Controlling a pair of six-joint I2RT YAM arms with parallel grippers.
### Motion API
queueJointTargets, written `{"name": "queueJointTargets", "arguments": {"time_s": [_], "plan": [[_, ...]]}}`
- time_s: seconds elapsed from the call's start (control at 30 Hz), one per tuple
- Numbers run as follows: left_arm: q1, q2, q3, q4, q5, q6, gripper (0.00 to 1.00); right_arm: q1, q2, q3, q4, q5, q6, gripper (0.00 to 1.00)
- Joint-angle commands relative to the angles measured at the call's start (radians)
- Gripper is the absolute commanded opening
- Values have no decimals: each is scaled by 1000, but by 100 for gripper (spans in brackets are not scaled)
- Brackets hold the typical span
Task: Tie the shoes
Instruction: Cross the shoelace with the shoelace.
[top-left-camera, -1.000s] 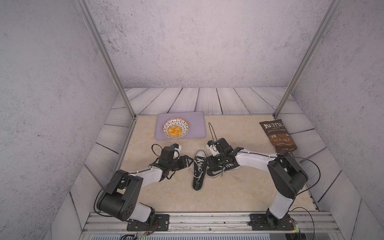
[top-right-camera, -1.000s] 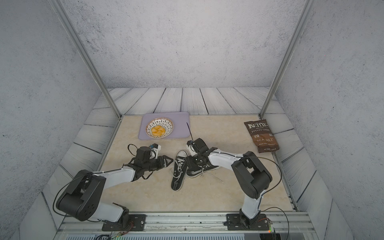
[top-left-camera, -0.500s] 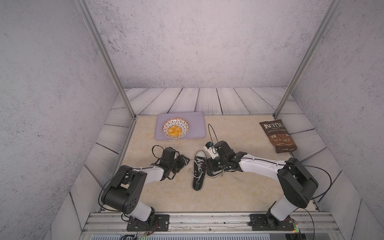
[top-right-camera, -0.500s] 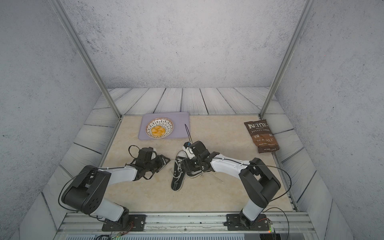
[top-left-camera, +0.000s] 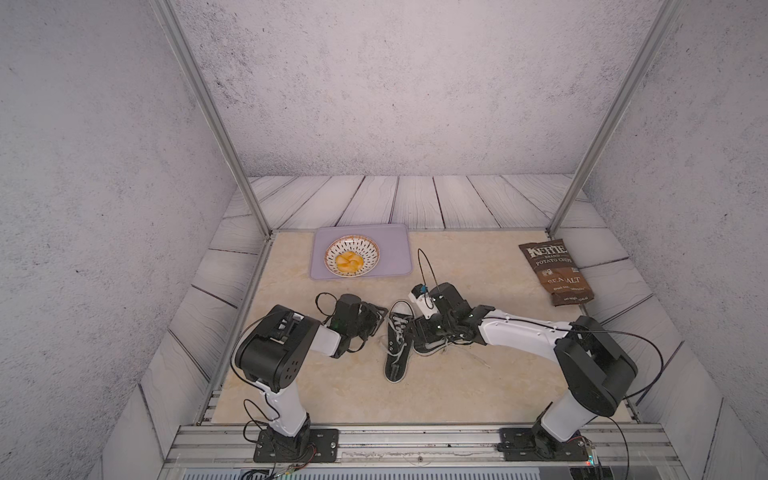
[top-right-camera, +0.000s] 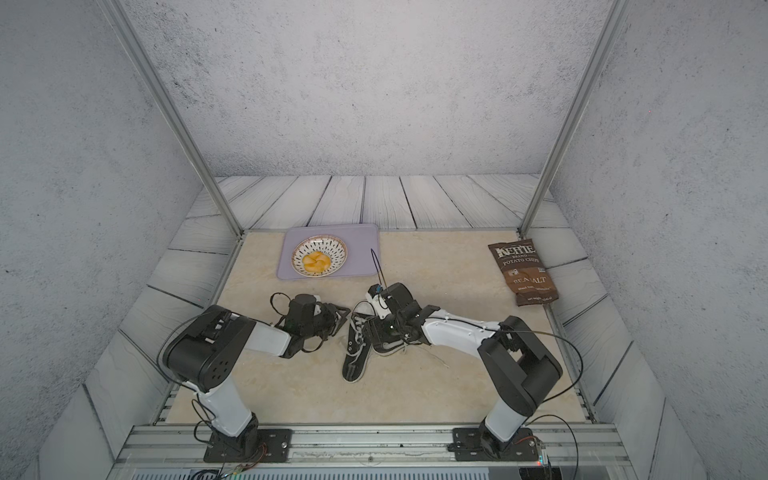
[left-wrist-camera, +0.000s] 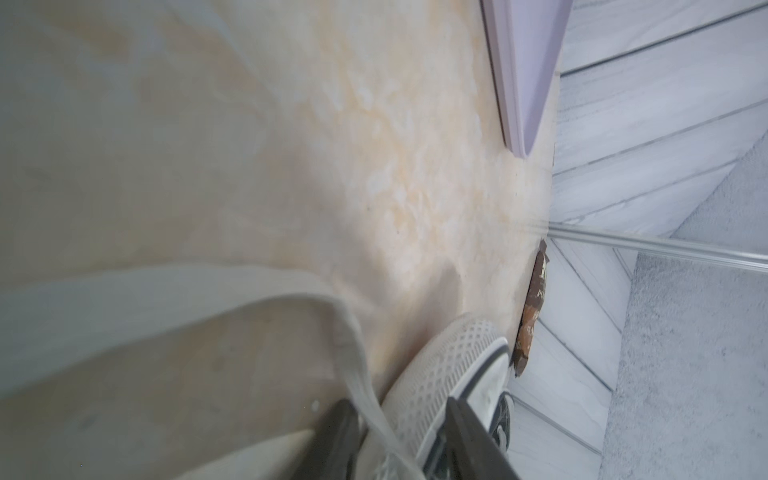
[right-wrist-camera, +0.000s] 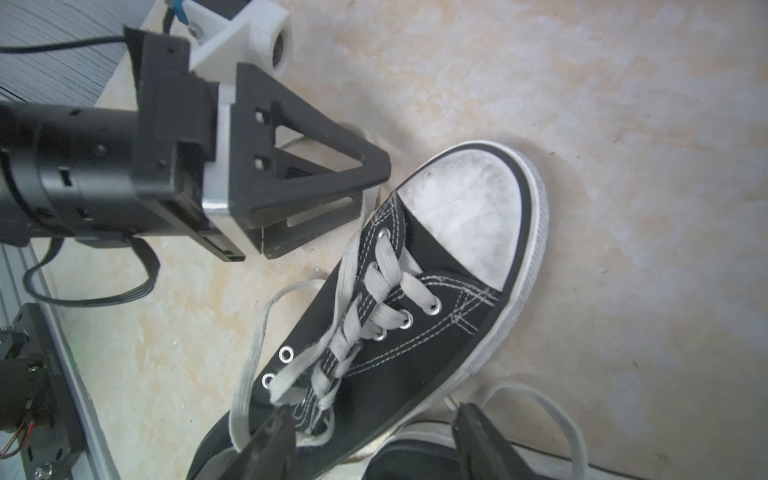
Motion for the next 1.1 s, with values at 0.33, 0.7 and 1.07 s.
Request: {"name": "queueJointTargets", "arguments": {"time_s": [0.33, 0.7, 1.07], "plan": [[-11, -87, -6, -50, -127, 181, 0, 2, -201, -93, 1, 135, -2, 65], [-20, -388, 30, -112, 120, 626, 0, 3, -332, -153, 32, 145, 41, 68], [-20, -543, 27, -224, 423, 893, 0, 0, -312, -188, 289, -95, 111, 71]]}}
